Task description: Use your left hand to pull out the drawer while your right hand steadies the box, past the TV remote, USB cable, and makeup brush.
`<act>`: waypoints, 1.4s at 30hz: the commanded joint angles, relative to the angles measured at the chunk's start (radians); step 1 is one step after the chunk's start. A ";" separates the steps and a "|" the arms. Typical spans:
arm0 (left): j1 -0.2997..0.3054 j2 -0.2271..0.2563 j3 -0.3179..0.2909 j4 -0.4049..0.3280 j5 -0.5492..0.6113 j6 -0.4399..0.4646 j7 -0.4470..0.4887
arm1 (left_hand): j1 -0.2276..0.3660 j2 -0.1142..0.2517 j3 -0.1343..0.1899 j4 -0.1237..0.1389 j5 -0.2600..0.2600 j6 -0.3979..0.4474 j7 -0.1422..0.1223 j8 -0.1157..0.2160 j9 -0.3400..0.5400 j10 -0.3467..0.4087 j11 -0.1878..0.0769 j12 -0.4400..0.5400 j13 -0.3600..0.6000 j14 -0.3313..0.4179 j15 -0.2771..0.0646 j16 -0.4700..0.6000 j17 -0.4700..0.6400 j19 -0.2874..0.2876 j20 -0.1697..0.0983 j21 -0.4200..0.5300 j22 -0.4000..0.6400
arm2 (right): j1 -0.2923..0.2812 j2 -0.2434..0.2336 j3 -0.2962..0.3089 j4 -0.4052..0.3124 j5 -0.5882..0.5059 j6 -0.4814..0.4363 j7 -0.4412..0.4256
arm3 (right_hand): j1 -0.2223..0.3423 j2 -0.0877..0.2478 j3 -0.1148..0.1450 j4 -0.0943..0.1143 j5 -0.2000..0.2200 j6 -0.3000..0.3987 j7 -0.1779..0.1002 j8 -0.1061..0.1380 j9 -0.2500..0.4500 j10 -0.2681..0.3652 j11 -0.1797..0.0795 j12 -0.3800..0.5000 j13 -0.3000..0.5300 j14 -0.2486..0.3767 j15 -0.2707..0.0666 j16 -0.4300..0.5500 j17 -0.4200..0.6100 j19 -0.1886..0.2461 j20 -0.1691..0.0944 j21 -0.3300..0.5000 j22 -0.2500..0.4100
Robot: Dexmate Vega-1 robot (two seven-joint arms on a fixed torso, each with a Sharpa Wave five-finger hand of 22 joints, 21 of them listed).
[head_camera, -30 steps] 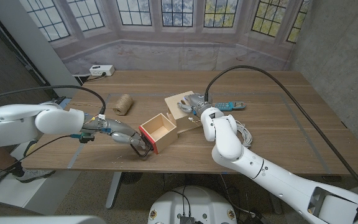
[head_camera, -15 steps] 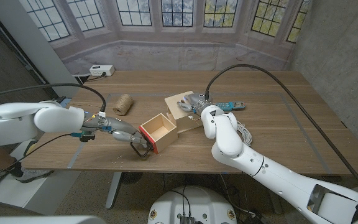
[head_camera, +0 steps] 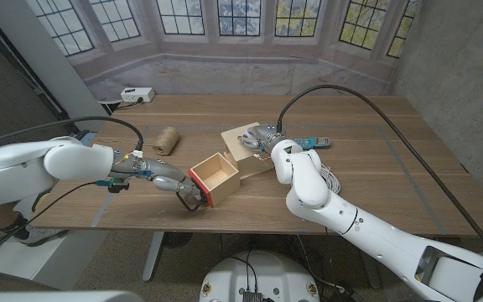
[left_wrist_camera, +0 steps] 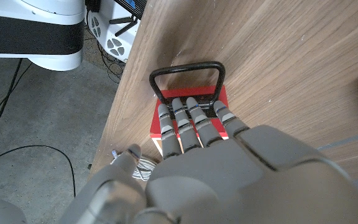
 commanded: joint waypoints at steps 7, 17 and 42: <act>-0.009 -0.131 -0.057 0.006 0.038 -0.032 -0.096 | 0.004 0.005 0.005 -0.005 0.003 0.009 0.002 0.006 0.004 0.009 -0.003 0.007 0.007 0.014 0.001 0.011 0.006 0.014 -0.002 0.004 0.001 | 0.013 0.005 -0.015 -0.044 -0.027 -0.029 0.014 | 0.000 -0.006 0.012 -0.002 0.001 0.003 0.006 0.001 0.001 0.004 0.007 -0.001 0.001 0.011 0.000 0.006 -0.001 0.006 0.001 0.006 -0.001; -0.020 -0.167 -0.055 0.010 0.039 -0.026 -0.079 | 0.004 0.005 0.006 -0.005 0.003 0.009 0.002 0.006 0.004 0.012 -0.002 0.010 0.008 0.014 0.002 0.010 0.006 0.016 -0.003 0.004 0.001 | 0.008 0.017 0.000 -0.043 -0.022 -0.033 0.000 | 0.001 -0.006 0.016 -0.004 0.001 0.000 0.009 0.000 0.001 0.005 0.015 0.000 0.001 0.016 -0.003 0.007 -0.001 0.019 0.006 0.009 -0.001; 0.072 -0.293 -0.168 -0.050 -0.023 0.027 -0.070 | -0.001 0.007 0.002 -0.001 0.001 0.059 0.012 0.024 0.007 0.064 0.001 0.041 0.029 0.070 0.005 0.032 0.017 0.046 0.002 0.009 0.002 | 0.009 0.012 0.013 -0.059 -0.001 -0.053 -0.023 | 0.000 -0.009 0.021 -0.007 -0.001 -0.014 0.019 -0.003 0.001 0.003 0.035 0.000 0.001 0.026 -0.007 0.007 0.000 0.035 0.004 0.010 0.000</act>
